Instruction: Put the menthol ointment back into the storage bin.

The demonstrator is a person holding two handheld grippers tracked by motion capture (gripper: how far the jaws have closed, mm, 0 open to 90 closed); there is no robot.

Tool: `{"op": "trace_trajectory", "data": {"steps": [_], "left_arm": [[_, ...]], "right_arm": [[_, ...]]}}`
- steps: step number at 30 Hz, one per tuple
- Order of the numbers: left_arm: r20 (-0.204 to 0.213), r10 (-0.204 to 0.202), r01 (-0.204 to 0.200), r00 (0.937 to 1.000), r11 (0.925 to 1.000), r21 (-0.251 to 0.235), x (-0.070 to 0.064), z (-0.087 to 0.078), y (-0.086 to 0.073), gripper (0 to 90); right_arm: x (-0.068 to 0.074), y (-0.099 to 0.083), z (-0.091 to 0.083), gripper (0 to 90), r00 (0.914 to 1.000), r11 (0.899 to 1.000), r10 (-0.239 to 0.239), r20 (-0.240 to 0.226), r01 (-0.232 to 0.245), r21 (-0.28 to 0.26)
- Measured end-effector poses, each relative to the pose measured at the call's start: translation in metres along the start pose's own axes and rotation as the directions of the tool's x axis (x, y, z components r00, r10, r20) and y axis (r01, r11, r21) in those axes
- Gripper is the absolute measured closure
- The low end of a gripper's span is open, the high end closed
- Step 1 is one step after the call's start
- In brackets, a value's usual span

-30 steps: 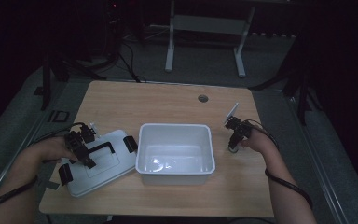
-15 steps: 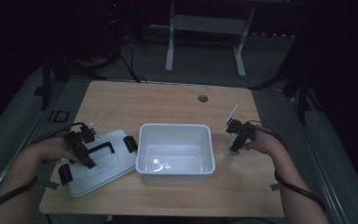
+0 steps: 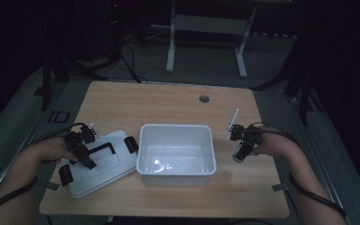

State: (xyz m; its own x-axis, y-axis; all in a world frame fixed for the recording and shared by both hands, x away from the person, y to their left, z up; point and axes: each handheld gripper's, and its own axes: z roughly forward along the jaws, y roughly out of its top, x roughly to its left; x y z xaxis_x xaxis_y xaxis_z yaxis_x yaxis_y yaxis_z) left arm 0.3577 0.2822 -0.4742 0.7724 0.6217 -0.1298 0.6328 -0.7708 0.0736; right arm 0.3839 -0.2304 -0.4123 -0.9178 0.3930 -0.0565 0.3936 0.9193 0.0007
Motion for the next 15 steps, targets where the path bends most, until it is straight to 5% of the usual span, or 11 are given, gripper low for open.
{"op": "trace_trajectory", "data": {"steps": [11, 15], "left_arm": [[0.001, -0.002, 0.002, 1.0, 1.0, 0.0, -0.002, -0.003, 0.0, 22.6], [0.002, 0.0, 0.0, 1.0, 1.0, 0.003, -0.002, -0.002, 0.001, 22.6]], "right_arm": [[0.018, 0.008, -0.034, 49.9, 0.9971, 0.996, -0.071, 0.027, 0.072, -0.043], [0.03, 0.015, -0.048, 50.0, 0.9899, 0.989, -0.135, 0.043, 0.137, -0.05]]}}
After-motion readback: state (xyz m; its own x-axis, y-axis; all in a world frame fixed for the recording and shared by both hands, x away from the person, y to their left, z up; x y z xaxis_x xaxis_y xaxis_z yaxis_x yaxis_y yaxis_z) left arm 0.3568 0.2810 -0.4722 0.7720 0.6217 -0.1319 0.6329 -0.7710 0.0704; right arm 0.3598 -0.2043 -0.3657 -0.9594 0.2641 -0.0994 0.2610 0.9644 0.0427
